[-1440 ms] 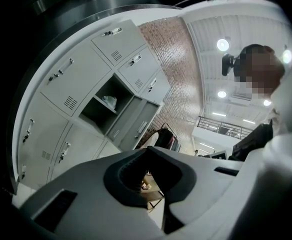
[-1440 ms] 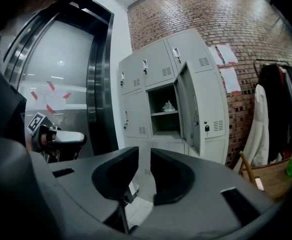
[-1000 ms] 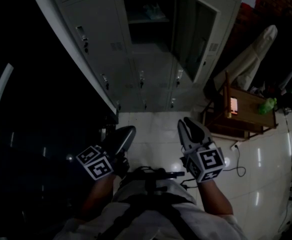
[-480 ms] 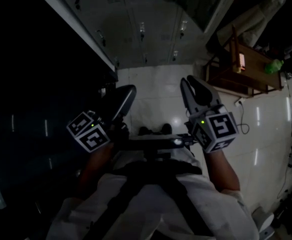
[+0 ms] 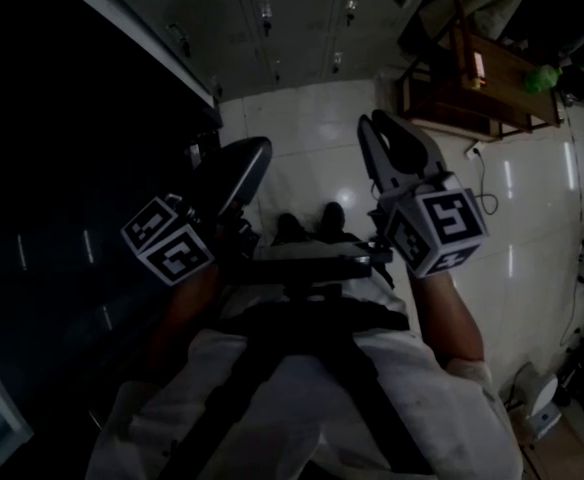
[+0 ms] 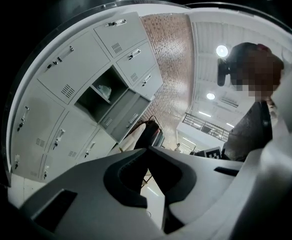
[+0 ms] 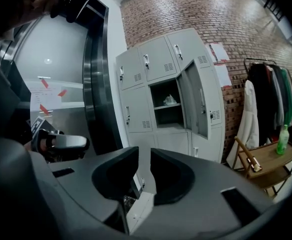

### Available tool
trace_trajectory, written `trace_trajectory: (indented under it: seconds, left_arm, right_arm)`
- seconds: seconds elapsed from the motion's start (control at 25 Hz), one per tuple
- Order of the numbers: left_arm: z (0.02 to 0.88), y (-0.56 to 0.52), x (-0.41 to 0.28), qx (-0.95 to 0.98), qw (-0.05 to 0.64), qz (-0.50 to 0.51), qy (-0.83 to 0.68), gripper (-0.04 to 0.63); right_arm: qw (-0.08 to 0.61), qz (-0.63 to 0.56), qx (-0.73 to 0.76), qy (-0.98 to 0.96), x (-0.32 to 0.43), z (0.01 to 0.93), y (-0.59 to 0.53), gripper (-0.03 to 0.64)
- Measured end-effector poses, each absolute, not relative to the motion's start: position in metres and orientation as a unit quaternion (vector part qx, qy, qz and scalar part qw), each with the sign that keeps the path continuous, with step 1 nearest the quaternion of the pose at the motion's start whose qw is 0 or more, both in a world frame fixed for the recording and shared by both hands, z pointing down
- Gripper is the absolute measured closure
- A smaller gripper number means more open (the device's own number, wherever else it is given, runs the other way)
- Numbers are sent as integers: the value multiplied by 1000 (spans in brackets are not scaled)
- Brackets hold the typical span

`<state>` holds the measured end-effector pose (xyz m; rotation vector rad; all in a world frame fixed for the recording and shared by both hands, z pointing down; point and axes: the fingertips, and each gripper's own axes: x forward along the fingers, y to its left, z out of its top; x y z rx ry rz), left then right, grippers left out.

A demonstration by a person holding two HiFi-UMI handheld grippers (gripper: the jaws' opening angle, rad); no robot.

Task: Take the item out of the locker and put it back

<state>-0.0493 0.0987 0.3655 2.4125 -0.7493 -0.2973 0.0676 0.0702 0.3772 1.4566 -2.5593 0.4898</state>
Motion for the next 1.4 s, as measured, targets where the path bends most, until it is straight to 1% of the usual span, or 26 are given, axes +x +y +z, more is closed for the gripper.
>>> trace_trajectory:
  seconds: [0.68, 0.84, 1.0, 1.2, 1.4]
  left_arm:
    - [378, 108, -48, 894, 297, -135, -308, 597]
    - [369, 120, -28, 897, 290, -130, -306, 597]
    - [376, 121, -18, 899, 293, -129, -298, 597]
    - [386, 125, -15, 899, 302, -122, -293, 597]
    - [385, 124, -10, 902, 304, -124, -282, 597]
  right_arm:
    - [85, 149, 452, -875, 59, 383, 73, 554]
    - [77, 145, 449, -878, 75, 375, 86, 554]
    - [67, 132, 450, -881, 82, 379, 88, 584]
    - [60, 149, 459, -874, 85, 385, 93, 627]
    - [60, 152, 458, -874, 86, 383, 94, 629]
